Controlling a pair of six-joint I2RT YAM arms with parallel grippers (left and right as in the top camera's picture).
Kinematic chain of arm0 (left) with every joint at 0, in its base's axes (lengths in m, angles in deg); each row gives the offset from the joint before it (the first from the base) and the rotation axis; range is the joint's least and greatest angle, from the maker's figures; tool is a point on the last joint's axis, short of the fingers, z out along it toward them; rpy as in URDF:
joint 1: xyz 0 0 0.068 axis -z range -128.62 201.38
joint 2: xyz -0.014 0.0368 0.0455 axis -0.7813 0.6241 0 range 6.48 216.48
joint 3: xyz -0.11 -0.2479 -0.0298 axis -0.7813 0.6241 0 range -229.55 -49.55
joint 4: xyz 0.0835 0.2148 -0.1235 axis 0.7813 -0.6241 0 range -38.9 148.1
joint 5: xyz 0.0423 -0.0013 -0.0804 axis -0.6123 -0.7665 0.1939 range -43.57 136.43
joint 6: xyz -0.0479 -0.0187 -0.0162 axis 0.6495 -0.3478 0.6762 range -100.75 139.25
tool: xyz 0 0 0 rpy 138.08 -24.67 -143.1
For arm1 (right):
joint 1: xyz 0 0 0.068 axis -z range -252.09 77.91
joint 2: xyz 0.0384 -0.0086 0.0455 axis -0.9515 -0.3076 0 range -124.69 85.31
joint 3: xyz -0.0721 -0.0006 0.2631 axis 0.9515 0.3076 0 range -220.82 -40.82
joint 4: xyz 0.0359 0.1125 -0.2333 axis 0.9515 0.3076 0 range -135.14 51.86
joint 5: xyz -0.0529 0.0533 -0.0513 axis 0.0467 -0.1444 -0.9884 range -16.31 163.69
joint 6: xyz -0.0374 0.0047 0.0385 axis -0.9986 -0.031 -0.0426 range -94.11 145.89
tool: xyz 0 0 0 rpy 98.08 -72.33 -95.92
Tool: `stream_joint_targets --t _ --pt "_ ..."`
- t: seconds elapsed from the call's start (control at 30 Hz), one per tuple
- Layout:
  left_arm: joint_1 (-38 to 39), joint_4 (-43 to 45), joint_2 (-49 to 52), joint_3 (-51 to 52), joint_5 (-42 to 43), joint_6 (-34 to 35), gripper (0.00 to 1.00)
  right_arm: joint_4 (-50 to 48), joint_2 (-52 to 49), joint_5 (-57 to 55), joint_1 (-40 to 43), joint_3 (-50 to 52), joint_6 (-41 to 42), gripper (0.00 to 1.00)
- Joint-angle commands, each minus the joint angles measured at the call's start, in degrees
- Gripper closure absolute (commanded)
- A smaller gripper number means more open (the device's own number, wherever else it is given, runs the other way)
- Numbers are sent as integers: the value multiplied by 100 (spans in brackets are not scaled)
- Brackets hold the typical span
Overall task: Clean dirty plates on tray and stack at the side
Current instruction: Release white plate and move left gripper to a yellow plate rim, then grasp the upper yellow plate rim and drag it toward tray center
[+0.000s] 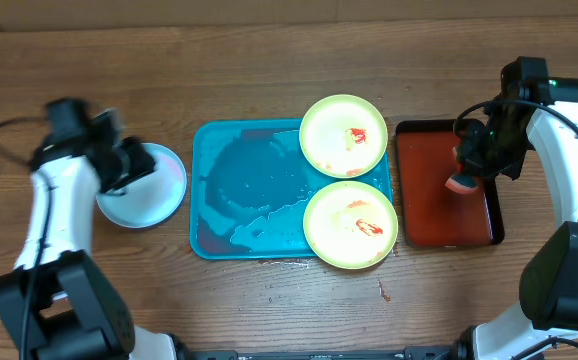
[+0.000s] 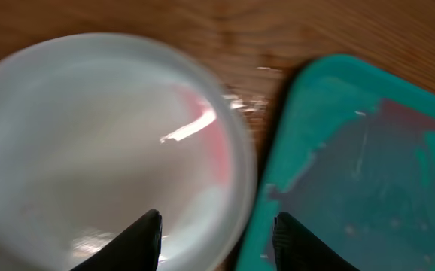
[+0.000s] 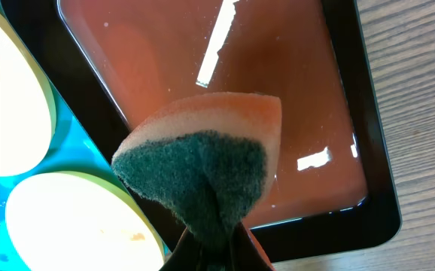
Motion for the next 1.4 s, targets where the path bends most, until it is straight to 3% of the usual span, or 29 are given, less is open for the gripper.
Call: stream_joint_targets --t 0.0,0.4,0.8,0.9,1.2,1.27,1.37 --pt "713 31 -81 -195 -136 116 49 24 63 -55 -31 4 -9 96" --pt "2135 1322 199 -415 149 990 57 2 63 -55 -31 4 -7 96" --pt "3565 -177 2820 -3536 -46 1189 57 2 63 -52 -31 4 -7 96" --pt "3744 -101 3195 -3687 -26 1480 60 4 63 -52 -31 4 -7 96" --pt "4017 90 3773 -3687 107 1484 62 4 63 -55 -31 4 -7 96" --pt "4048 90 3832 -3681 101 1482 67 7 63 -55 -31 4 -9 96" --pt "4048 131 3845 -3681 98 1482 83 7 63 -55 -31 4 -9 96"
